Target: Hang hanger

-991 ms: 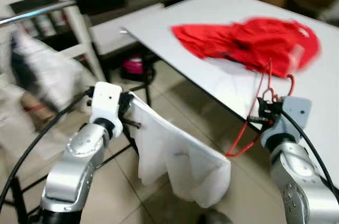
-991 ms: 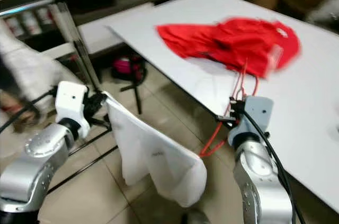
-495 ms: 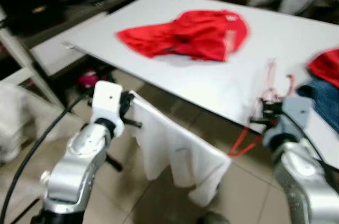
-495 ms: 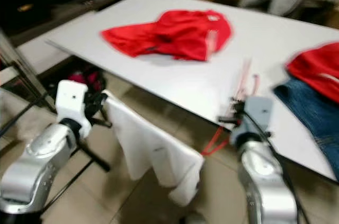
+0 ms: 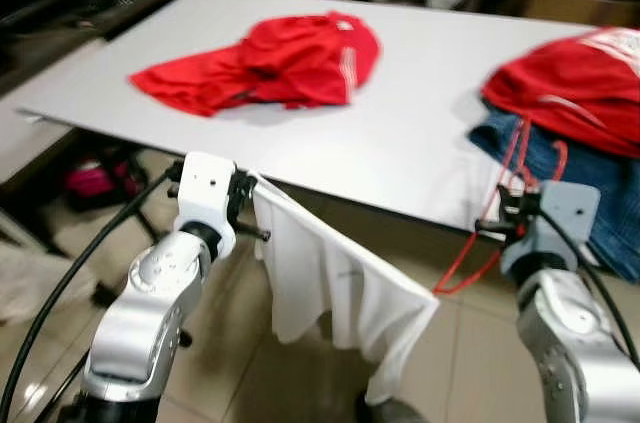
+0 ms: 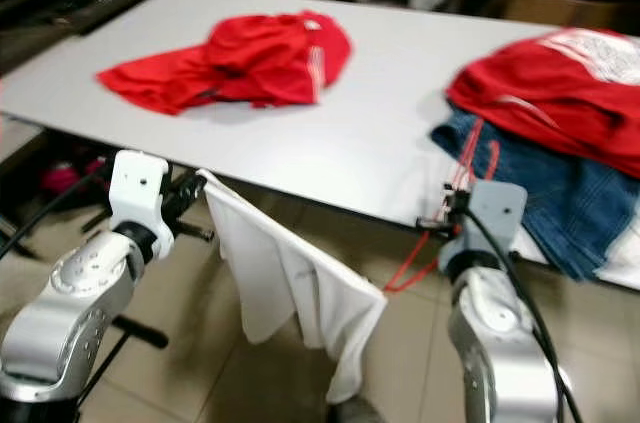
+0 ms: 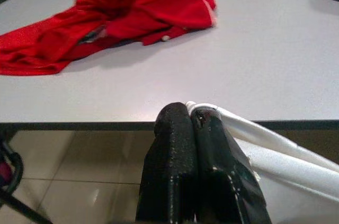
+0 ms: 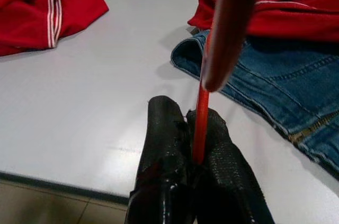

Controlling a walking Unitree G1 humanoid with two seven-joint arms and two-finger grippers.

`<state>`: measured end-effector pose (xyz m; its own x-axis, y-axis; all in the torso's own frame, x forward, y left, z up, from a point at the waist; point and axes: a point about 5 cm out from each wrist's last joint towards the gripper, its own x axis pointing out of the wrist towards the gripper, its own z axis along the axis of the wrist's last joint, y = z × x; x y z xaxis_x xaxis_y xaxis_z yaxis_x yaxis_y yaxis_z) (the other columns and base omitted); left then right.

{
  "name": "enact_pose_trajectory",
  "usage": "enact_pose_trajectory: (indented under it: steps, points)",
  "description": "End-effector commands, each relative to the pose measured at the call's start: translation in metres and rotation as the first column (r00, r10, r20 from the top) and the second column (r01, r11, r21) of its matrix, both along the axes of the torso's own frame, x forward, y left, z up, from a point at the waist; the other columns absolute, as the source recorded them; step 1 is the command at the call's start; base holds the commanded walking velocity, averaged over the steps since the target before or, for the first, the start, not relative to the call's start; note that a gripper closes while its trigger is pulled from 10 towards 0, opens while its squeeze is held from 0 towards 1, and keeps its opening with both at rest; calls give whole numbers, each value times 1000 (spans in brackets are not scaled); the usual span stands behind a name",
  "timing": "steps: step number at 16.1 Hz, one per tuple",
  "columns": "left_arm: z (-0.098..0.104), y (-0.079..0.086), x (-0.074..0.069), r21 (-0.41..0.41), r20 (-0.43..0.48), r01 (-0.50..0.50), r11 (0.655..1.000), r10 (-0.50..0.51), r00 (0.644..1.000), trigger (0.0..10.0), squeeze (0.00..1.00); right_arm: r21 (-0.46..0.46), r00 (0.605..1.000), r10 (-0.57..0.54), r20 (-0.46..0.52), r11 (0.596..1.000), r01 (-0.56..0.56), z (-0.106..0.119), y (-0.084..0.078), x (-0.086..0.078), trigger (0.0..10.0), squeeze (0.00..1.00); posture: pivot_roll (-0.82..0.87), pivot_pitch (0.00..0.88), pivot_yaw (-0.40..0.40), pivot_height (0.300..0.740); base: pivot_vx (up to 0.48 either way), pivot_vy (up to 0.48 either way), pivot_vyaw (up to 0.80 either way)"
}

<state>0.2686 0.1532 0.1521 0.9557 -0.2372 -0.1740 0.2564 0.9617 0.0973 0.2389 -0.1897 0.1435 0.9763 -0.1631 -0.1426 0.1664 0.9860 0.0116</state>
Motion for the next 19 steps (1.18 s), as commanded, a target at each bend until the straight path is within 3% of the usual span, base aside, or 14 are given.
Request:
enact_pose_trajectory:
  steps: [1, 19]
  points:
    - [6, 5, 3, 8, 23, -18, 1000, 18, 1000, 10000, 0, -9, 1000, -4, 3, 1000, 5, 1, -2, -1, 10000, 0, -164, 45, 92, 740, 0, 240, -750]
    - [4, 4, 4, 15, 22, -2, 1000, 2, 1000, 10000, 0, -12, 1000, 23, 11, 1000, -23, 1, 2, -2, 10000, 0, -170, 38, 95, 740, 0, 291, -726]
